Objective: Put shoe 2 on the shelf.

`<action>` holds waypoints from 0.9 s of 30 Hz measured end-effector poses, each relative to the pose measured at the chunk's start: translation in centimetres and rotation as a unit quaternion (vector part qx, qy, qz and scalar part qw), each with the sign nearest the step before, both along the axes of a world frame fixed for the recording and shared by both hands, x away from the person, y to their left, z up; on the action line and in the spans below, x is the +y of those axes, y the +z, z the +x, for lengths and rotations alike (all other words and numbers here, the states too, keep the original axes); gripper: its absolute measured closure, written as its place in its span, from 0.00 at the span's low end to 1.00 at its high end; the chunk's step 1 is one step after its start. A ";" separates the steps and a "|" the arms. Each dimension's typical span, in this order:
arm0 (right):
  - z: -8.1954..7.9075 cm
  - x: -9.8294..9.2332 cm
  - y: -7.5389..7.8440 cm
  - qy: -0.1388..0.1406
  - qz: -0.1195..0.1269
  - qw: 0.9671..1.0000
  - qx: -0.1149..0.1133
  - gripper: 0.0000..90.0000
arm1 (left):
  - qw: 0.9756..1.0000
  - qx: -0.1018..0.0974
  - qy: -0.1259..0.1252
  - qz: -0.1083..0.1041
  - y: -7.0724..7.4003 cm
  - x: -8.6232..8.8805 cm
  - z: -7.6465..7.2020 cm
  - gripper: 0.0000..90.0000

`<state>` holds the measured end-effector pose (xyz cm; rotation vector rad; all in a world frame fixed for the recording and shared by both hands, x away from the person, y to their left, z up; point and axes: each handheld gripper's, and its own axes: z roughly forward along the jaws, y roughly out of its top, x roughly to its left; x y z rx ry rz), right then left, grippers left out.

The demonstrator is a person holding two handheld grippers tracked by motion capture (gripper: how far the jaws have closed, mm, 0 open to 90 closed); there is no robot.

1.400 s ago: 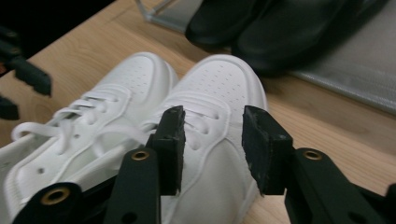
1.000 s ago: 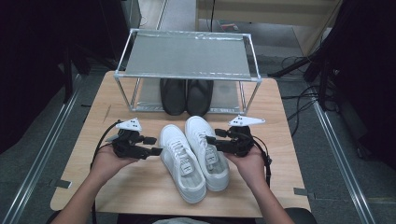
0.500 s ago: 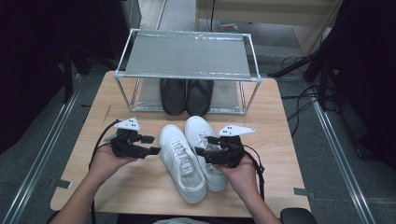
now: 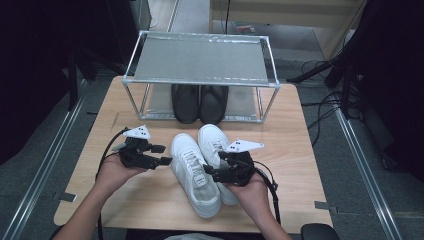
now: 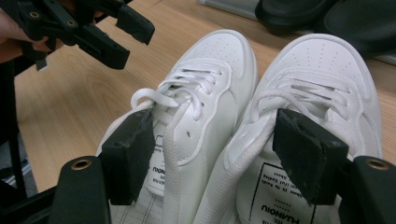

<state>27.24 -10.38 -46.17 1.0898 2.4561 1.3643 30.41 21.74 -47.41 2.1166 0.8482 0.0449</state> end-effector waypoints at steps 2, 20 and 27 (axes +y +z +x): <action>-0.2 0.2 0.0 -0.002 -0.004 1.000 -0.003 0.34 | 1.000 0.002 0.002 -0.007 0.0 0.1 0.1 0.45; -1.6 1.2 -0.9 -0.049 -0.021 0.998 0.012 0.36 | 1.000 0.001 0.011 -0.025 0.4 0.6 1.5 0.45; -2.5 2.4 -1.4 -0.082 -0.038 0.996 -0.001 0.36 | 0.999 -0.003 0.016 -0.033 0.7 0.9 1.9 0.45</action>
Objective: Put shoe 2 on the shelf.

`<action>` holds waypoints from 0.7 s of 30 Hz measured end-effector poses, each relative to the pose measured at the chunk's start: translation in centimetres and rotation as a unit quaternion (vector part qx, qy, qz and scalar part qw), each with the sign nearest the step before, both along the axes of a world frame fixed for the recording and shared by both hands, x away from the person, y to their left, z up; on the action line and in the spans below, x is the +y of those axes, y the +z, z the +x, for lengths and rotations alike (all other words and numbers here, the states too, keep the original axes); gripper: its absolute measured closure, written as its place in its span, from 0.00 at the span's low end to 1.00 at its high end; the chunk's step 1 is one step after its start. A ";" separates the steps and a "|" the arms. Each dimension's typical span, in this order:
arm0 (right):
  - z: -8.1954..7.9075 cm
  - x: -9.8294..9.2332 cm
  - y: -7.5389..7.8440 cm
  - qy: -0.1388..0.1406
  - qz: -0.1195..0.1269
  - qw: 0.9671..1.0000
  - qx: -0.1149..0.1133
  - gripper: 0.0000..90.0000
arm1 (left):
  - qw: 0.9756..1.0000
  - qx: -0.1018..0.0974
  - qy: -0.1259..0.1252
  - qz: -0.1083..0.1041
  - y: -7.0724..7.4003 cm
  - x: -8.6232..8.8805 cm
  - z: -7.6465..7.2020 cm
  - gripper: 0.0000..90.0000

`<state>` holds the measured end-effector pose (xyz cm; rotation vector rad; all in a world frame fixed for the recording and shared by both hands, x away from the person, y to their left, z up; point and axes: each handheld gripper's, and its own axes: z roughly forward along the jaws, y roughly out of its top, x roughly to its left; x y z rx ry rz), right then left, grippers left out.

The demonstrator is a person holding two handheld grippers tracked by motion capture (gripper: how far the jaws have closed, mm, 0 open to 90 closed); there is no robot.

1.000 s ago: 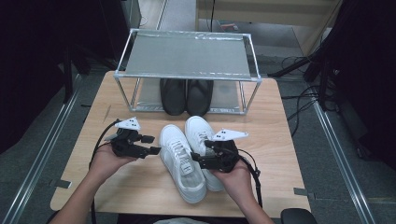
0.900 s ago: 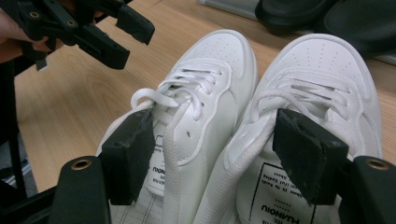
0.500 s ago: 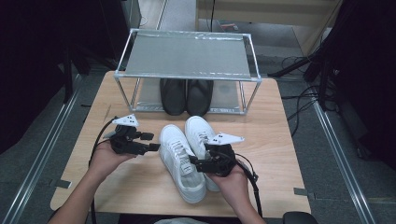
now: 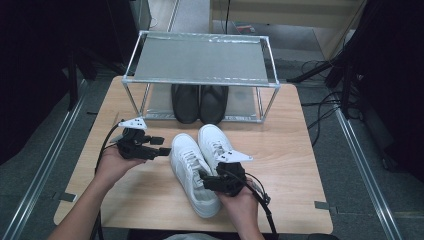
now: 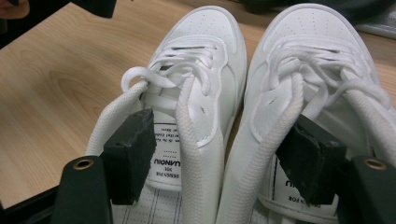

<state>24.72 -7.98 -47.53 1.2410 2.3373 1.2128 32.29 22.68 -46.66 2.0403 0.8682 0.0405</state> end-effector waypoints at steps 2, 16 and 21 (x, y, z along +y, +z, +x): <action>-0.1 0.2 -0.1 -0.005 -0.009 1.000 -0.005 0.38 | 1.000 0.000 -0.001 -0.001 0.0 0.1 0.1 0.45; -0.3 0.4 -0.6 -0.020 -0.037 0.999 -0.025 0.75 | 1.000 0.000 0.011 -0.006 0.1 0.6 0.5 0.45; -0.1 -0.2 -0.4 -0.022 -0.019 0.999 -0.012 0.83 | 1.000 0.002 0.016 -0.009 0.0 0.9 0.6 0.45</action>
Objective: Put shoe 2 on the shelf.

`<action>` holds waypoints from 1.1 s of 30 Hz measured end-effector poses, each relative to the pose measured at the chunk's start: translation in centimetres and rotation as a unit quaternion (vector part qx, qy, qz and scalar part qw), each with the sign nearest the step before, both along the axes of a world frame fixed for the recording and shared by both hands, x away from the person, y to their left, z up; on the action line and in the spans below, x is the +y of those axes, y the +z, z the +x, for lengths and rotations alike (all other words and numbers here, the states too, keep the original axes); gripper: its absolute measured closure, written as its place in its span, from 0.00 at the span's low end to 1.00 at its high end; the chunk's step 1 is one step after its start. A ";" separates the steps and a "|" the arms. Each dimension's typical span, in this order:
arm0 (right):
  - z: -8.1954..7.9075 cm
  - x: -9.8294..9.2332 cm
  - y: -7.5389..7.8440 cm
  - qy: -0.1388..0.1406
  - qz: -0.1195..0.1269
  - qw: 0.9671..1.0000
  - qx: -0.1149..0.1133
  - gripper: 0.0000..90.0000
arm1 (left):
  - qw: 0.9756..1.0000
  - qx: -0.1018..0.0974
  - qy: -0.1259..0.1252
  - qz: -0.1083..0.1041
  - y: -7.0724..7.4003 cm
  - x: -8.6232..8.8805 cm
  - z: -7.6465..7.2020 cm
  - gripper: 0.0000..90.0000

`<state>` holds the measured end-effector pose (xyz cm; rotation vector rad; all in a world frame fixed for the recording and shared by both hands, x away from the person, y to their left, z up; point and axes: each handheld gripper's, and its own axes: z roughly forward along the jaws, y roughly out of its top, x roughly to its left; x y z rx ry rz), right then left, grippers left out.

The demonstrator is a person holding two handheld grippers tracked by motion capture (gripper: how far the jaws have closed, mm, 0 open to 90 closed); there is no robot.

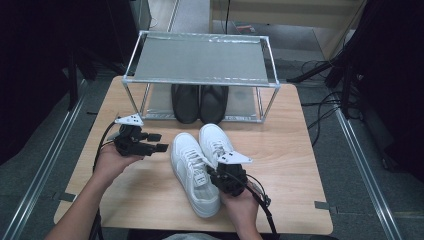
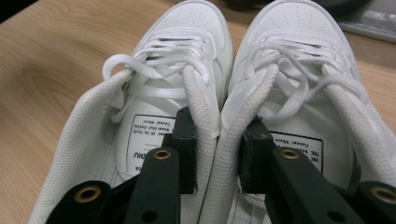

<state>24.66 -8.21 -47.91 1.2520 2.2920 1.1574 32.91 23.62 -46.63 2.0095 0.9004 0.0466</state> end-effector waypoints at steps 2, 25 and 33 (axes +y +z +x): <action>0.2 -0.2 0.1 -0.002 0.007 1.000 0.009 0.83 | 1.000 -0.001 0.002 -0.001 0.0 0.2 0.0 0.45; 3.3 -3.7 3.1 0.160 0.006 0.986 0.044 0.86 | 0.999 -0.001 0.032 0.017 -0.3 2.1 -0.2 0.45; 6.7 -5.3 4.9 0.251 0.022 0.966 0.048 0.86 | 0.998 -0.002 0.055 0.021 -0.7 3.5 -1.0 0.45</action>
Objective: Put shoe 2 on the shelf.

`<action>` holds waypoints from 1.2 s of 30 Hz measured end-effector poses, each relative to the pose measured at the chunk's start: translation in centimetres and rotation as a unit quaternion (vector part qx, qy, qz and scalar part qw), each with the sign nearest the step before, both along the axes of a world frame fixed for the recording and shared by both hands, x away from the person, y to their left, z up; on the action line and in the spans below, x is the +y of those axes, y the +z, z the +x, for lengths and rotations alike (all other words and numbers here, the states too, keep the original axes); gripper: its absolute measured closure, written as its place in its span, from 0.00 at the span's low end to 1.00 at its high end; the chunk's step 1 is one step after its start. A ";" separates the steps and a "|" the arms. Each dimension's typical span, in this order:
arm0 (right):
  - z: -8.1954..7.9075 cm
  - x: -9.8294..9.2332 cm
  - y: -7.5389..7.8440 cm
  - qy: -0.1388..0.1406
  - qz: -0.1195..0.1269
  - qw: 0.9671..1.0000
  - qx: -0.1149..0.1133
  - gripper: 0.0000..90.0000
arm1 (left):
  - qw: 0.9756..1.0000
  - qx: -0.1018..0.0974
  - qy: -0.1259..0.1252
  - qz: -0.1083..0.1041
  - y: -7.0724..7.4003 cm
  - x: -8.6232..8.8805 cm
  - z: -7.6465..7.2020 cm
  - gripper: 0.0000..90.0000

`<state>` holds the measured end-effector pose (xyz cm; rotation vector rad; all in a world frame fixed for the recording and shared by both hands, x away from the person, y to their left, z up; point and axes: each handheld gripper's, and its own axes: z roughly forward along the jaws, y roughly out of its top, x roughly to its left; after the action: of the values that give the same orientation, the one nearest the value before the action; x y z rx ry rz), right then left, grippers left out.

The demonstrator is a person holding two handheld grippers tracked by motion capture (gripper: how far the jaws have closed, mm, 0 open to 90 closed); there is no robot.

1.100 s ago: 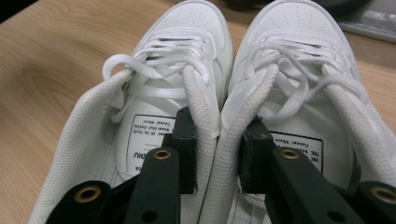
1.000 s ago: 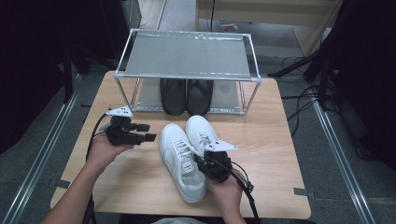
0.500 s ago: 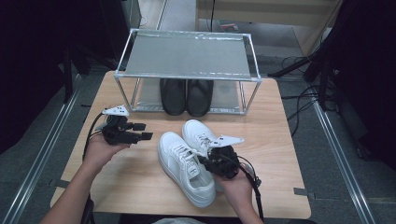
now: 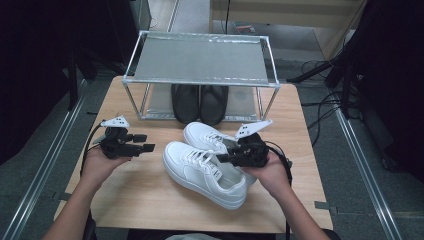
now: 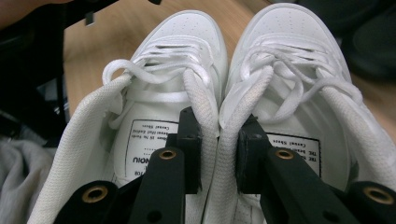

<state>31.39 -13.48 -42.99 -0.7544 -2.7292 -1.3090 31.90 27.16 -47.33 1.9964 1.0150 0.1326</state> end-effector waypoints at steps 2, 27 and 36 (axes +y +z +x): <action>0.6 -0.2 0.7 0.014 -0.003 1.000 -0.004 0.86 | 1.000 0.003 0.006 0.000 -0.1 0.4 -0.1 0.45; 7.3 3.7 12.6 0.103 0.035 0.993 -0.049 0.85 | 1.000 0.005 0.019 -0.002 -0.3 1.2 -1.5 0.45; 9.6 5.0 17.1 0.076 0.048 0.995 -0.052 0.85 | 1.000 0.009 0.020 -0.001 -0.4 1.6 -1.4 0.45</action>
<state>40.98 -8.44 -25.91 -0.4751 -2.7140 -1.4707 30.53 28.77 -47.73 1.9795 1.0661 0.1360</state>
